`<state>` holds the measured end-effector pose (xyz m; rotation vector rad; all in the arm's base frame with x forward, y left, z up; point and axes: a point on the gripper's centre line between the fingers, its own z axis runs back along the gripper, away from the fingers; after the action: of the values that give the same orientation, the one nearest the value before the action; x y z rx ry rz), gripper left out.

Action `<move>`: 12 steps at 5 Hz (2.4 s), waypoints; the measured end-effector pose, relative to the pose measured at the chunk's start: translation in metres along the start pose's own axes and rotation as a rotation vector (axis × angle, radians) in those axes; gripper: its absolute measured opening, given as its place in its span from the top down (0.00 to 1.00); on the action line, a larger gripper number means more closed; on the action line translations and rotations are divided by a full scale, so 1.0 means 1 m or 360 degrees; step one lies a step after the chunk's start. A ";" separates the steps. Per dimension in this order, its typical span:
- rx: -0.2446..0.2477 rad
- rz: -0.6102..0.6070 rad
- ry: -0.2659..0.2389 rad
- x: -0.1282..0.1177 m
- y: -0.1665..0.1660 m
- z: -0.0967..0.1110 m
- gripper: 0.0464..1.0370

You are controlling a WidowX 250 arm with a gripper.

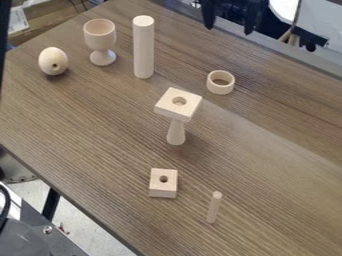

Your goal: Put the circle in the cylinder

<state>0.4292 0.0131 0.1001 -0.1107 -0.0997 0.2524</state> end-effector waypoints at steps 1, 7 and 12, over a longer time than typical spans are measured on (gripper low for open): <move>0.0007 0.0000 0.0024 -0.005 0.001 -0.008 0.04; 0.0118 -0.0055 0.0064 -0.052 0.005 -0.041 0.04; 0.0115 -0.0057 0.0045 -0.046 0.005 -0.052 0.04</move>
<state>0.3891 0.0011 0.0444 -0.0407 -0.0645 0.2182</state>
